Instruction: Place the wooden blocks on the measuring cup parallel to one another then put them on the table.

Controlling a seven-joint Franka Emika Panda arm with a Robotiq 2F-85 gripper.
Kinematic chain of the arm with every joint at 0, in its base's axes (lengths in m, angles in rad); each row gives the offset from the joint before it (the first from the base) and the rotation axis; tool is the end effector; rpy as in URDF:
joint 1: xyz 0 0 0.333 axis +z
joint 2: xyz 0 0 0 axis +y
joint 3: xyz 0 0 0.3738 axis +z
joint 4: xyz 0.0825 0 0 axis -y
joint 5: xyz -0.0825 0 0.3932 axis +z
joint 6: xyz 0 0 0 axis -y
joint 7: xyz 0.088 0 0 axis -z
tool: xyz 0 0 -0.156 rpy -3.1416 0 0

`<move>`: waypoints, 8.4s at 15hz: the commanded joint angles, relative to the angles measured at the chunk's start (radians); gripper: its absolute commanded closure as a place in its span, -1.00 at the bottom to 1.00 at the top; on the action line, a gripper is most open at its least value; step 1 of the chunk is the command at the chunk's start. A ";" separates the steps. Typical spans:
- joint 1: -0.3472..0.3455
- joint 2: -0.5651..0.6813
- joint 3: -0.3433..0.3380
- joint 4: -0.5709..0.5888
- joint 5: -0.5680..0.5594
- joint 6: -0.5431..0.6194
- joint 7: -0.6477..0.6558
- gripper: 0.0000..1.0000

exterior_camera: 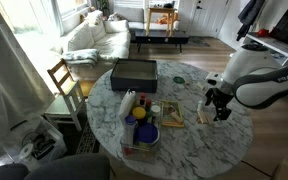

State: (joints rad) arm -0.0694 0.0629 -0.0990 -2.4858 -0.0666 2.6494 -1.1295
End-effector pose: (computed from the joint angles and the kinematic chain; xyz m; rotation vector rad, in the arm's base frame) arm 0.4902 -0.0833 0.2747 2.6603 1.4859 0.0850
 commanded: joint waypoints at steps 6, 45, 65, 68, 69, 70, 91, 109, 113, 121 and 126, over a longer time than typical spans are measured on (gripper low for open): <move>-0.029 0.047 0.028 -0.006 0.078 0.029 -0.095 -1.00; -0.059 0.033 0.041 0.020 0.046 0.029 -0.067 -0.17; -0.033 0.011 0.053 0.012 0.016 -0.021 -0.007 -0.17; -0.030 0.009 0.057 0.008 0.025 -0.017 -0.005 -0.17; -0.029 0.010 0.058 0.007 0.026 -0.014 -0.006 -0.17; -0.028 0.011 0.058 0.007 0.026 -0.013 -0.005 -0.17; -0.024 0.020 0.063 0.000 0.026 -0.004 -0.007 -0.17; -0.029 0.053 0.084 0.011 0.083 0.023 -0.050 -1.00; -0.032 0.065 0.091 0.013 0.100 0.028 -0.065 -1.00; -0.039 0.083 0.101 0.019 0.135 0.040 -0.071 -1.00; -0.040 0.088 0.100 0.021 0.131 0.048 -0.067 -1.00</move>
State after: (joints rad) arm -0.0966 0.1346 -0.0084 -2.4646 0.0419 2.6711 -1.1681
